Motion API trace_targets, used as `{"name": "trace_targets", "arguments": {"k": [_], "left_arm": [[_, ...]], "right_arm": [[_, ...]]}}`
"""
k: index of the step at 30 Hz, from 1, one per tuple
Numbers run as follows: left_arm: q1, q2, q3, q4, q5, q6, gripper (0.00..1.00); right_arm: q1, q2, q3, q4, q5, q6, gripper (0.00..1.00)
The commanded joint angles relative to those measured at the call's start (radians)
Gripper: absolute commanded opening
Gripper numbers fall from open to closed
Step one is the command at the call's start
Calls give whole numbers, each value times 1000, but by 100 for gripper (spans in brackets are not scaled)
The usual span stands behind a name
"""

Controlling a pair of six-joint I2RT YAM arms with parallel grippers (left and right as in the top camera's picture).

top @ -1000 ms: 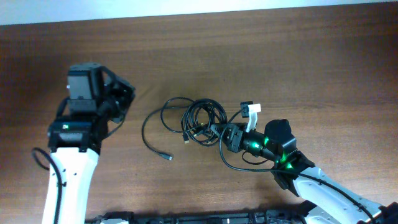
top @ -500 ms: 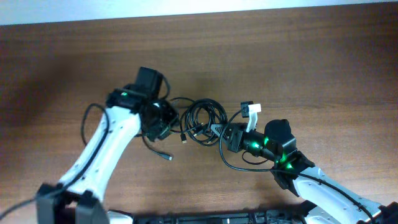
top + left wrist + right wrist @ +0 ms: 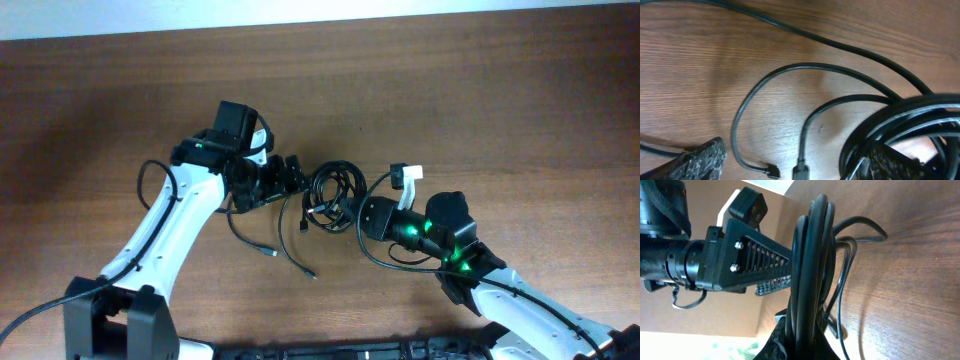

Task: Untangle cables

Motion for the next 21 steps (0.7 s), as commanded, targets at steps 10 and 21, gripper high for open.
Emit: {"name": "trace_targets", "arguments": {"k": [10, 21], "left_arm": [[197, -122, 5, 108, 587, 385, 84], [172, -122, 1, 20, 548, 534, 62]], "right_arm": [[3, -6, 4, 227, -137, -50, 4], [1, 122, 5, 407, -237, -93, 4]]}}
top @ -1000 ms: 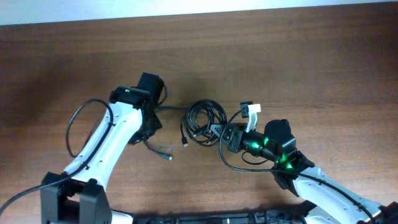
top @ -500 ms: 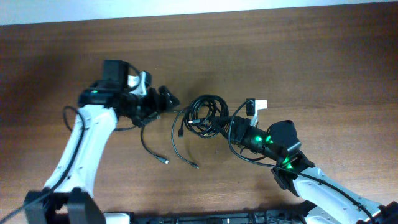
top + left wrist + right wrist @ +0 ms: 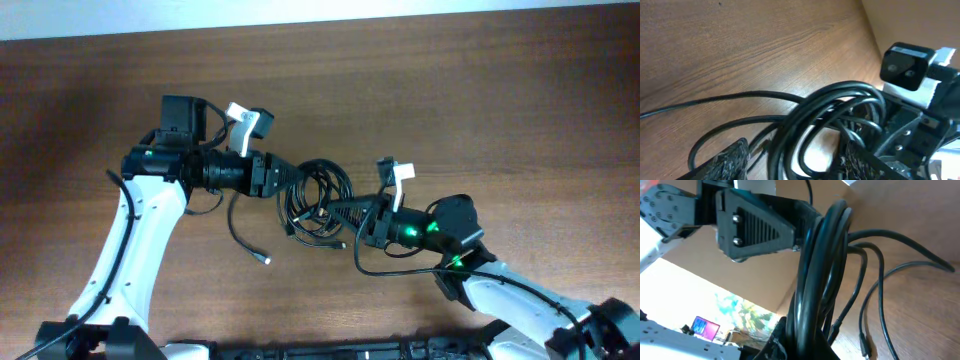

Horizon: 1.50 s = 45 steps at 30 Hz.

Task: Untangle cables

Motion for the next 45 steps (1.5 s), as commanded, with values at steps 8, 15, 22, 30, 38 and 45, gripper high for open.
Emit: {"name": "trace_targets", "arguments": {"k": [8, 15, 22, 30, 38, 45], "left_arm": [[-2, -14, -2, -275, 57, -223, 64], [-19, -7, -109, -85, -6, -402, 61], [-148, -5, -138, 116, -50, -543, 38], [-147, -6, -138, 113, -480, -510, 0], [-18, -13, -138, 110, -31, -259, 0], [-166, -13, -138, 171, 209, -211, 0]], "right_arm": [[1, 6, 14, 46, -13, 14, 4], [1, 6, 14, 46, -13, 44, 4], [1, 6, 14, 46, -16, 63, 4], [-1, 6, 14, -262, -24, -127, 77], [-233, 6, 14, -354, -52, -122, 96], [-233, 6, 14, -243, -67, -96, 70]]}}
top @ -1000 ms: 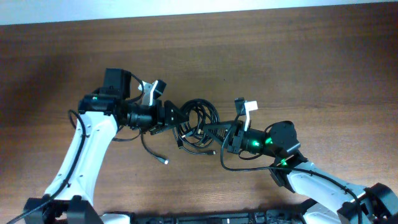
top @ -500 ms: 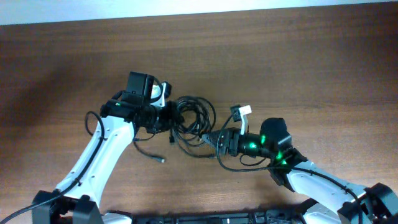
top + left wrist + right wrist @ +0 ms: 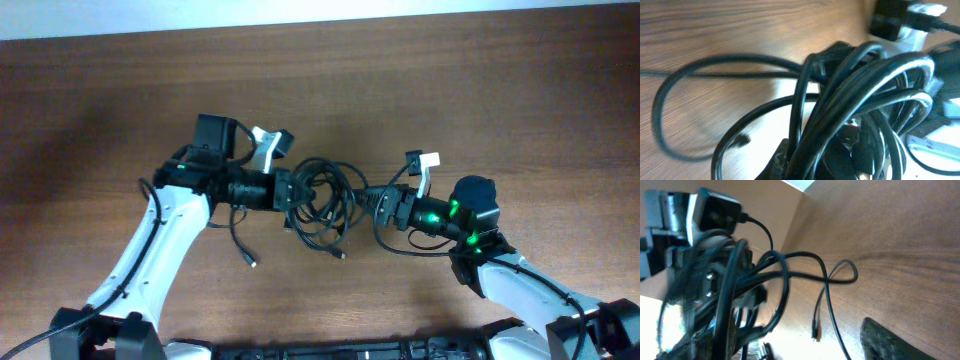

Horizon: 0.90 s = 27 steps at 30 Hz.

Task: Untangle cables

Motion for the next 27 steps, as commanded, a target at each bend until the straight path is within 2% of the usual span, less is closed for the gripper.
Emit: {"name": "trace_targets", "arguments": {"k": [1, 2, 4, 5, 7, 8, 9, 10, 12, 15, 17, 18, 20, 21, 22, 24, 25, 26, 27], "left_arm": [[-55, -11, -2, 68, 237, 26, 0], [-55, -11, -2, 72, 298, 25, 0], [-39, -12, -2, 72, 357, 25, 0], [-27, -12, -2, 73, 353, 25, 0], [-20, -12, -2, 89, 290, -10, 0], [-18, -12, -2, 88, 164, -83, 0], [-18, -12, -2, 88, -40, -119, 0], [-18, -12, -2, 88, -183, -173, 0], [-19, -12, -2, 92, -354, -253, 0], [-66, -12, -2, 89, -345, -48, 0], [-96, -13, -1, 115, -245, 116, 0], [-96, -14, -1, 125, -240, 118, 0], [-95, -44, -1, 159, -238, 118, 0], [-95, -73, -1, 164, -209, 125, 0], [-95, -122, -1, 191, -83, 174, 0], [-95, -176, -1, 249, 30, 185, 0], [-95, -194, -1, 227, 29, 241, 0], [-95, -194, -1, 212, 22, 247, 0], [-95, -194, -1, 168, -156, 246, 0]], "right_arm": [[-8, -4, 5, -50, 80, -16, 63], [-50, -4, 5, -110, 105, -17, 59], [-171, -4, 5, -182, 74, -109, 60], [-272, -4, 5, -184, -5, -148, 60], [-369, -4, 5, -182, -83, -148, 61], [-383, -4, 5, -152, -156, -148, 66], [-381, -4, 5, -49, -298, -147, 66], [-381, -4, 5, 54, -424, -146, 66], [-345, -4, 5, 174, -532, -143, 66], [-200, -4, 11, 193, -367, -143, 66], [-79, -4, 60, 187, -237, -144, 66], [-60, -4, 72, 158, -192, -145, 65], [-5, -4, 95, -84, 11, -200, 64], [7, -4, 96, -188, 127, -198, 59], [16, -4, 96, -226, 173, -197, 59], [24, -4, 98, -228, 190, -196, 59], [23, -4, 100, -228, 190, -196, 59], [23, -4, 104, -206, 157, -196, 60], [23, -4, 109, -86, 18, -196, 61]]}}
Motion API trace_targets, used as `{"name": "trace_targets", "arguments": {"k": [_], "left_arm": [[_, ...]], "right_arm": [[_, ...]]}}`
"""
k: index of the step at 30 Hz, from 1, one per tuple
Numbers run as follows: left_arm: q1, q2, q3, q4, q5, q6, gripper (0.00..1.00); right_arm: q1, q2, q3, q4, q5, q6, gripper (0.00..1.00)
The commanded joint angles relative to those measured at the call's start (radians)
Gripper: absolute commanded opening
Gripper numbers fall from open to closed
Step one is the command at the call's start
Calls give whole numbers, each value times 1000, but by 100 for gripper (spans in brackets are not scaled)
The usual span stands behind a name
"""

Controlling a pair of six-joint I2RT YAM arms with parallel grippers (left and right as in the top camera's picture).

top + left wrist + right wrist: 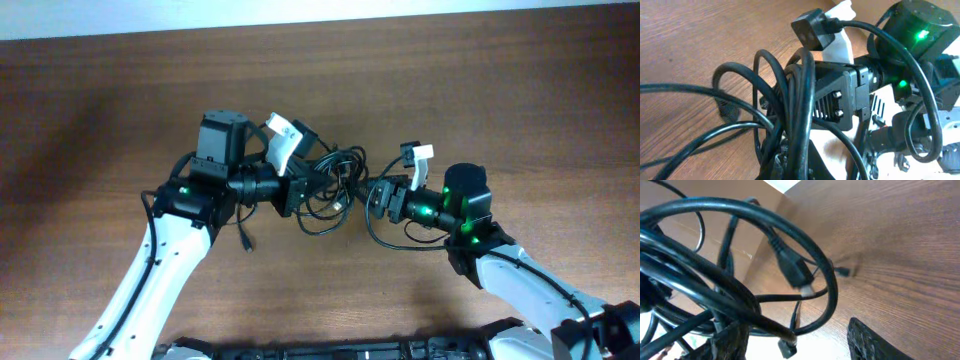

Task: Untangle cables

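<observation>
A tangled bundle of black cables hangs between the two arms over the middle of the wooden table. My left gripper is shut on the bundle's left side; in the left wrist view the coils rise out of its jaws. My right gripper is at the bundle's right side and stands open. In the right wrist view a loop with a plug crosses between its fingers. One loose cable tail hangs down by the left arm.
The right arm's own black cable loops below its wrist. White camera mounts stick up from both wrists close to the bundle. Bare table lies all around, with its far edge at the top.
The left gripper, still shut on the bundle, has moved right and tilted it up. The bundle now sits closer against the open right gripper.
At first the right gripper was shut on the bundle and the left was open beside it. Then the left stood open around the coils. Later the left was shut on the bundle and the right was open. Now the left holds it against the right gripper.
</observation>
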Motion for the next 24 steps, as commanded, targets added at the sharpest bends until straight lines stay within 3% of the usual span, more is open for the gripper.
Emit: {"name": "trace_targets", "arguments": {"k": [1, 4, 8, 11, 12, 13, 14, 15, 16, 17, 18, 19, 21, 24], "left_arm": [[0, -33, 8, -89, -299, 43, 0], [0, -32, 8, -122, -654, -84, 0], [0, -32, 8, -114, -388, -64, 0], [0, -32, 8, -105, -90, 114, 0], [0, -32, 8, -85, -41, 114, 0], [0, -32, 8, -73, -17, 111, 0], [0, -32, 8, -63, -16, 110, 0], [0, -32, 8, -63, -67, 80, 0], [0, -32, 8, -64, -225, -11, 0], [2, -32, 8, -76, -506, -192, 0], [23, -32, 8, -118, -800, -449, 0], [65, -32, 8, -170, -958, -636, 0], [172, -32, 8, -209, -984, -730, 4], [264, -32, 8, -237, -984, -729, 18]], "right_arm": [[-3, 2, 21, 182, -158, -13, 66], [-62, 2, 26, 182, -161, -13, 68], [-72, 2, 27, 180, -161, 18, 68], [-53, 2, 26, 180, -156, 59, 68], [-32, 2, 27, 180, -134, 60, 67], [-14, 2, 27, 180, -114, 60, 50], [18, 2, 27, 180, -109, 60, 10], [33, 2, 26, 180, -116, 60, 4], [33, 2, 26, 179, -128, 63, 4], [31, 2, 26, 175, -135, 63, 4], [31, 2, 26, 161, -135, 62, 4], [31, 2, 26, 129, -134, 62, 4], [31, 2, 26, 66, -134, 38, 4], [-20, 2, 26, 50, -134, 28, 4]]}}
